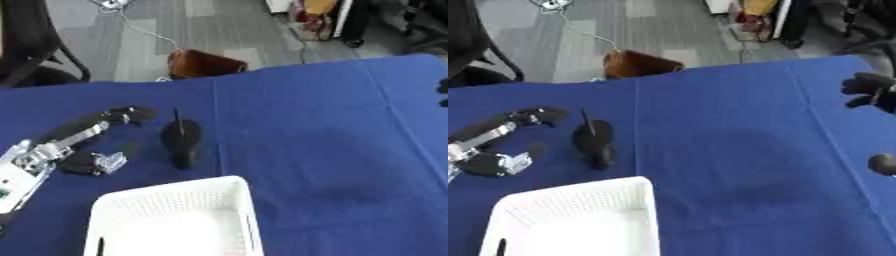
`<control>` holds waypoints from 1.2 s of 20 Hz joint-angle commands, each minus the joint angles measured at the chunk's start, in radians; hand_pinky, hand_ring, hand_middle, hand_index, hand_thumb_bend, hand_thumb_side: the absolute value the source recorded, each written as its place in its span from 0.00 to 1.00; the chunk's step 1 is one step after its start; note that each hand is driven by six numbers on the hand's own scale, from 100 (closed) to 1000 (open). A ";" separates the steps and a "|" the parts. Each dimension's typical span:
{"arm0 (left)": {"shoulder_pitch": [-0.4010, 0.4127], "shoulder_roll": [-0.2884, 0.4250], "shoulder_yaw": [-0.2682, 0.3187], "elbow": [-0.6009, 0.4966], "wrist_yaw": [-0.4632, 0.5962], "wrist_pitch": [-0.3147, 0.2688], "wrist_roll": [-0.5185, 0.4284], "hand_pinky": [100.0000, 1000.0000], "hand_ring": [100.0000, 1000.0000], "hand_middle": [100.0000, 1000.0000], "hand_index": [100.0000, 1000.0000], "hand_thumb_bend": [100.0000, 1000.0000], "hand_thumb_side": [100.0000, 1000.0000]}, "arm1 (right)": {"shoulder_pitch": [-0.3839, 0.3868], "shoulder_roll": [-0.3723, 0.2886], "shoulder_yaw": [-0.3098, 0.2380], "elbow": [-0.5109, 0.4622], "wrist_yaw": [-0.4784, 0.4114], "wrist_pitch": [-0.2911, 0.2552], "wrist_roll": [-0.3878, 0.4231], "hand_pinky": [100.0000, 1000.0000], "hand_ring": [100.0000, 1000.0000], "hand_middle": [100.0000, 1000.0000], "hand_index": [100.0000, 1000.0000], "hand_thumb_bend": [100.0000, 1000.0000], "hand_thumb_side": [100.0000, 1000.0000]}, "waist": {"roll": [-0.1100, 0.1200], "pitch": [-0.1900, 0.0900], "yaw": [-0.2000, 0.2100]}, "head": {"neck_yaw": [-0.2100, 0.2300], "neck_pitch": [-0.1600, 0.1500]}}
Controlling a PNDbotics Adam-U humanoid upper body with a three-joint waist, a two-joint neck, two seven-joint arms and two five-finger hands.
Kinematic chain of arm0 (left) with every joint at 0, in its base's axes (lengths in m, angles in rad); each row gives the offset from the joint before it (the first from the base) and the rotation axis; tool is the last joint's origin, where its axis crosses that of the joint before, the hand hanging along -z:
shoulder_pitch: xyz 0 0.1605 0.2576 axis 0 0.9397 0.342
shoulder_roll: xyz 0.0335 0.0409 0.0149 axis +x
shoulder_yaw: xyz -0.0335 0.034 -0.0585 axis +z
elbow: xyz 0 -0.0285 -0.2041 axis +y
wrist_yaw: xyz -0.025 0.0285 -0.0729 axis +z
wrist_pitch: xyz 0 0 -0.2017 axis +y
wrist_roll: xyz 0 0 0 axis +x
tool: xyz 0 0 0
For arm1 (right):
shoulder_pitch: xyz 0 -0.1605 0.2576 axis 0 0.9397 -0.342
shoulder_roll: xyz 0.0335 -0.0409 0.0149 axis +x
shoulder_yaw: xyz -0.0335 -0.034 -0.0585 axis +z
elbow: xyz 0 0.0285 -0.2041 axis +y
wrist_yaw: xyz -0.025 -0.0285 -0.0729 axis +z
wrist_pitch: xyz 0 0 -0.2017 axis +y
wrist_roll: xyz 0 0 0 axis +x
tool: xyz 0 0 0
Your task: Pick up objects on the table and place them in the box.
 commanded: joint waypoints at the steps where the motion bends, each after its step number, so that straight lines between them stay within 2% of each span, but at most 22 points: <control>1: -0.022 0.045 0.023 0.041 -0.025 -0.146 -0.128 0.83 1.00 0.93 0.98 0.00 0.63 | -0.007 -0.019 -0.007 -0.019 -0.002 -0.352 0.351 0.71 0.81 0.80 0.93 0.83 0.64 | -0.001 -0.023 -0.003 | 0.016 -0.015; 6: -0.042 0.045 0.028 0.121 -0.054 -0.156 -0.104 0.82 1.00 0.93 0.98 0.00 0.64 | -0.012 -0.008 -0.006 -0.016 0.002 -0.352 0.351 0.71 0.81 0.80 0.93 0.83 0.64 | 0.000 -0.031 -0.009 | 0.023 -0.017; 10: -0.049 0.042 0.023 0.137 -0.057 -0.167 -0.096 0.82 1.00 0.93 0.98 0.00 0.64 | -0.016 -0.002 -0.006 -0.013 0.005 -0.352 0.351 0.71 0.81 0.80 0.93 0.83 0.64 | -0.002 -0.034 -0.011 | 0.025 -0.020; 18: -0.063 0.050 0.012 0.107 -0.005 -0.172 -0.112 0.81 1.00 0.92 0.98 0.00 0.65 | -0.028 0.008 0.004 -0.015 0.005 -0.352 0.351 0.71 0.81 0.80 0.93 0.83 0.64 | -0.001 -0.027 -0.037 | 0.043 -0.033; 24: -0.092 0.042 -0.017 0.037 0.064 -0.162 -0.188 0.81 1.00 0.93 0.98 0.00 0.65 | -0.048 0.021 0.012 -0.021 0.001 -0.352 0.351 0.71 0.81 0.80 0.93 0.83 0.64 | 0.001 -0.014 -0.067 | 0.071 -0.044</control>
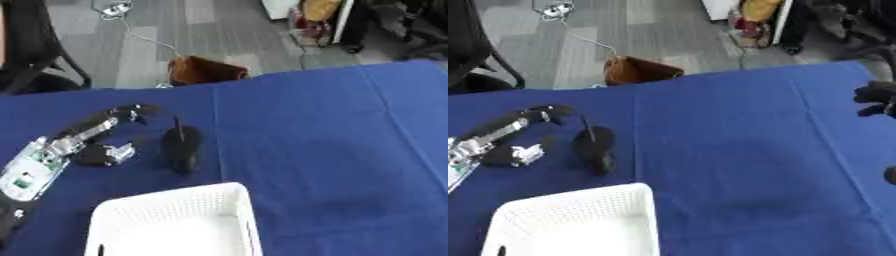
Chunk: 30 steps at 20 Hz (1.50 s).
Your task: Pick up objects on the table and place them in the box.
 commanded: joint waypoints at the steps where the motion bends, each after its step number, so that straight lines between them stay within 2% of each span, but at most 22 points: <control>1: -0.028 0.037 -0.010 -0.043 0.032 -0.154 -0.208 0.82 1.00 0.93 0.98 0.00 0.65 | -0.030 -0.006 0.001 -0.022 -0.001 -0.352 0.351 0.71 0.81 0.80 0.93 0.83 0.64 | -0.004 -0.015 -0.011 | 0.024 -0.019; 8: -0.033 0.031 -0.011 -0.065 0.063 -0.140 -0.258 0.82 1.00 0.93 0.98 0.00 0.64 | -0.037 -0.002 -0.002 -0.025 -0.007 -0.352 0.351 0.71 0.82 0.80 0.93 0.83 0.65 | -0.003 -0.009 -0.030 | 0.025 -0.023; 17: -0.024 0.035 0.003 -0.044 0.039 -0.142 -0.250 0.82 1.00 0.93 0.98 0.00 0.64 | -0.036 -0.001 -0.002 -0.028 -0.008 -0.352 0.351 0.71 0.81 0.80 0.93 0.83 0.65 | 0.003 -0.006 -0.040 | 0.032 -0.035; 25: -0.006 0.078 0.040 -0.009 -0.003 -0.150 -0.177 0.82 1.00 0.93 0.98 0.00 0.65 | -0.050 0.005 0.004 -0.048 -0.012 -0.352 0.351 0.71 0.81 0.80 0.93 0.83 0.64 | 0.027 0.022 -0.103 | 0.066 -0.102; 30: -0.005 0.072 0.040 -0.019 -0.028 -0.158 -0.161 0.82 1.00 0.90 0.97 0.00 0.66 | -0.049 -0.006 -0.003 -0.056 -0.014 -0.352 0.351 0.71 0.81 0.80 0.93 0.83 0.64 | 0.037 0.038 -0.107 | 0.072 -0.111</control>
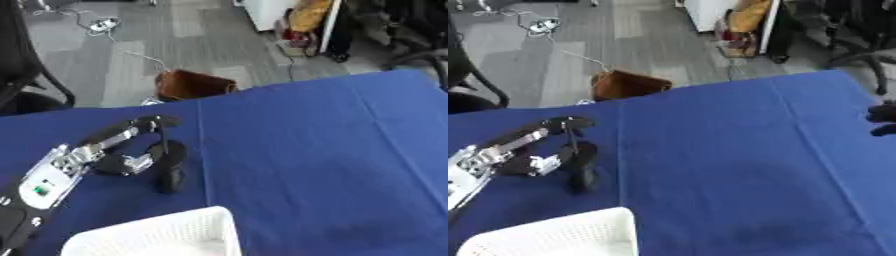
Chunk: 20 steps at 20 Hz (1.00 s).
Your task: Pick up objects on the table and place them in the box.
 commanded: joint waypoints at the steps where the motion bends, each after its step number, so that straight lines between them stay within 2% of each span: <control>1: -0.002 0.027 0.004 -0.008 -0.026 -0.164 -0.153 0.82 1.00 0.90 0.97 0.00 0.66 | -0.017 -0.029 -0.010 -0.025 -0.004 -0.352 0.351 0.71 0.81 0.80 0.93 0.83 0.64 | -0.004 -0.015 0.000 | 0.014 -0.013; 2: -0.003 0.025 0.003 -0.009 -0.029 -0.164 -0.151 0.80 1.00 0.85 0.96 0.00 0.66 | -0.017 -0.029 -0.010 -0.026 -0.004 -0.352 0.351 0.71 0.81 0.80 0.93 0.83 0.64 | -0.004 -0.014 0.001 | 0.014 -0.012; 3: -0.003 0.024 0.001 -0.010 -0.031 -0.165 -0.150 0.81 1.00 0.87 0.97 0.00 0.66 | -0.016 -0.028 -0.010 -0.025 -0.003 -0.352 0.351 0.71 0.81 0.80 0.93 0.83 0.64 | -0.005 -0.014 0.002 | 0.015 -0.012; 4: -0.003 0.023 -0.001 -0.012 -0.032 -0.167 -0.150 0.78 1.00 0.82 0.95 0.00 0.66 | -0.016 -0.028 -0.010 -0.025 -0.002 -0.352 0.351 0.71 0.81 0.80 0.93 0.83 0.64 | -0.005 -0.015 0.002 | 0.017 -0.009; 5: -0.003 0.021 -0.005 -0.018 -0.032 -0.170 -0.153 0.78 1.00 0.81 0.93 0.00 0.66 | -0.015 -0.028 -0.010 -0.024 -0.001 -0.352 0.351 0.71 0.81 0.80 0.93 0.84 0.64 | -0.006 -0.015 0.004 | 0.019 -0.005; 8: -0.001 0.019 -0.021 -0.050 -0.030 -0.180 -0.185 0.75 0.98 0.81 0.93 0.00 0.69 | -0.014 -0.028 -0.011 -0.021 0.000 -0.352 0.351 0.71 0.81 0.80 0.93 0.84 0.63 | -0.010 -0.018 0.008 | 0.020 0.002; 11: 0.003 0.019 -0.039 -0.107 -0.016 -0.181 -0.256 0.71 0.95 0.80 0.92 0.00 0.72 | -0.013 -0.026 -0.012 -0.020 0.000 -0.352 0.351 0.71 0.81 0.80 0.93 0.84 0.63 | -0.012 -0.021 0.013 | 0.017 0.005; 12: 0.005 0.019 -0.042 -0.126 -0.007 -0.181 -0.283 0.64 0.87 0.73 0.89 0.00 0.72 | -0.012 -0.026 -0.013 -0.019 0.001 -0.352 0.351 0.71 0.81 0.80 0.93 0.84 0.63 | -0.013 -0.022 0.015 | 0.017 0.006; 13: 0.007 0.018 -0.046 -0.146 0.004 -0.181 -0.313 0.63 0.85 0.72 0.88 0.00 0.72 | -0.011 -0.026 -0.014 -0.019 0.001 -0.352 0.351 0.71 0.81 0.80 0.93 0.84 0.63 | -0.014 -0.022 0.017 | 0.017 0.008; 14: 0.009 0.018 -0.048 -0.162 0.014 -0.181 -0.341 0.55 0.76 0.64 0.81 0.00 0.67 | -0.010 -0.027 -0.015 -0.018 0.002 -0.352 0.351 0.71 0.81 0.80 0.93 0.84 0.63 | -0.014 -0.023 0.020 | 0.017 0.008; 15: 0.011 0.017 -0.048 -0.177 0.024 -0.181 -0.369 0.50 0.71 0.59 0.76 0.00 0.63 | -0.010 -0.027 -0.015 -0.018 0.002 -0.352 0.351 0.71 0.81 0.80 0.93 0.84 0.63 | -0.015 -0.023 0.023 | 0.018 0.010; 17: 0.013 0.015 -0.047 -0.198 0.042 -0.181 -0.418 0.44 0.62 0.53 0.69 0.00 0.63 | -0.009 -0.027 -0.015 -0.018 0.002 -0.352 0.351 0.71 0.81 0.80 0.93 0.84 0.63 | -0.016 -0.024 0.027 | 0.017 0.011; 20: 0.016 0.012 -0.045 -0.219 0.071 -0.181 -0.474 0.24 0.45 0.43 0.58 0.00 0.58 | -0.008 -0.027 -0.017 -0.017 0.002 -0.352 0.351 0.71 0.81 0.80 0.93 0.84 0.64 | -0.018 -0.025 0.033 | 0.015 0.012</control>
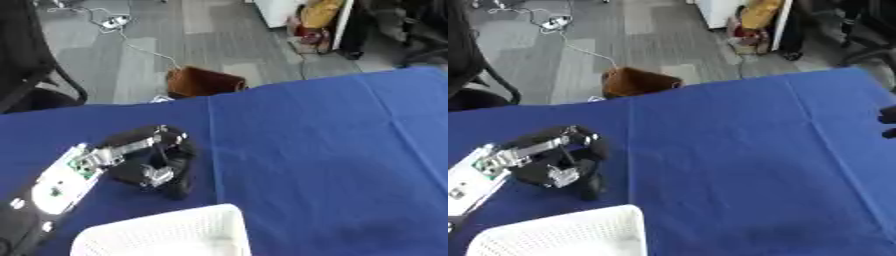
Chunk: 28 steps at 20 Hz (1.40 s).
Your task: Pick up objects on the table and place them in the box.
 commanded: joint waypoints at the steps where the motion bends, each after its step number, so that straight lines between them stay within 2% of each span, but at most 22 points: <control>1: -0.006 0.013 0.006 -0.035 0.038 -0.308 -0.364 0.19 0.41 0.40 0.55 0.00 0.57 | -0.009 -0.026 -0.010 -0.015 0.001 -0.352 0.351 0.71 0.81 0.80 0.93 0.84 0.64 | -0.008 -0.026 0.002 | 0.005 0.001; 4: -0.004 0.012 0.006 -0.041 0.066 -0.308 -0.391 0.00 0.25 0.30 0.41 0.00 0.46 | -0.007 -0.027 -0.012 -0.015 0.001 -0.352 0.351 0.71 0.81 0.80 0.93 0.84 0.64 | -0.010 -0.026 0.006 | 0.005 0.001; 7: -0.005 0.008 0.014 -0.044 0.089 -0.308 -0.391 0.00 0.07 0.14 0.25 0.00 0.37 | -0.007 -0.027 -0.013 -0.015 0.001 -0.352 0.351 0.71 0.81 0.80 0.93 0.84 0.64 | -0.011 -0.026 0.008 | 0.003 0.003; 8: -0.005 0.008 0.016 -0.044 0.096 -0.308 -0.388 0.00 0.04 0.11 0.21 0.00 0.37 | -0.007 -0.027 -0.013 -0.015 0.001 -0.352 0.351 0.71 0.81 0.80 0.93 0.84 0.64 | -0.011 -0.026 0.009 | 0.003 0.003; 9: -0.006 0.007 0.021 -0.044 0.104 -0.308 -0.379 0.00 0.00 0.02 0.12 0.00 0.33 | -0.006 -0.027 -0.014 -0.016 0.000 -0.352 0.351 0.71 0.81 0.80 0.93 0.84 0.64 | -0.011 -0.026 0.010 | 0.003 0.004; 11: -0.007 0.007 0.029 -0.041 0.110 -0.308 -0.352 0.00 0.00 0.00 0.06 0.00 0.27 | -0.006 -0.026 -0.015 -0.016 0.000 -0.352 0.351 0.71 0.81 0.80 0.93 0.84 0.65 | -0.012 -0.026 0.011 | 0.002 0.009; 13: -0.006 0.006 0.033 -0.039 0.106 -0.308 -0.320 0.00 0.00 0.00 0.02 0.00 0.25 | -0.006 -0.026 -0.015 -0.016 -0.001 -0.352 0.351 0.71 0.81 0.80 0.93 0.84 0.65 | -0.012 -0.026 0.013 | 0.002 0.020; 18: -0.003 0.006 0.026 -0.040 0.087 -0.308 -0.274 0.00 0.00 0.00 0.02 0.00 0.26 | -0.005 -0.026 -0.016 -0.015 -0.003 -0.352 0.351 0.71 0.81 0.80 0.93 0.84 0.66 | -0.014 -0.026 0.016 | -0.001 0.033; 23: -0.001 0.006 0.020 -0.044 0.080 -0.308 -0.270 0.00 0.00 0.00 0.02 0.00 0.26 | -0.005 -0.025 -0.018 -0.015 -0.005 -0.352 0.351 0.71 0.81 0.80 0.93 0.84 0.66 | -0.016 -0.027 0.017 | 0.000 0.033; 24: -0.001 0.006 0.019 -0.045 0.079 -0.308 -0.272 0.00 0.00 0.00 0.02 0.00 0.22 | -0.005 -0.025 -0.018 -0.015 -0.005 -0.352 0.351 0.71 0.81 0.80 0.93 0.84 0.65 | -0.016 -0.027 0.017 | 0.000 0.034; 25: 0.000 0.006 0.019 -0.045 0.079 -0.308 -0.273 0.00 0.00 0.00 0.02 0.00 0.27 | -0.005 -0.026 -0.018 -0.015 -0.005 -0.352 0.351 0.71 0.81 0.80 0.93 0.84 0.66 | -0.017 -0.027 0.018 | 0.000 0.034; 28: 0.002 0.010 0.020 -0.049 0.086 -0.308 -0.275 0.00 0.00 0.00 0.02 0.00 0.27 | -0.003 -0.026 -0.018 -0.014 -0.004 -0.352 0.351 0.71 0.81 0.80 0.93 0.84 0.66 | -0.018 -0.028 0.022 | 0.001 0.038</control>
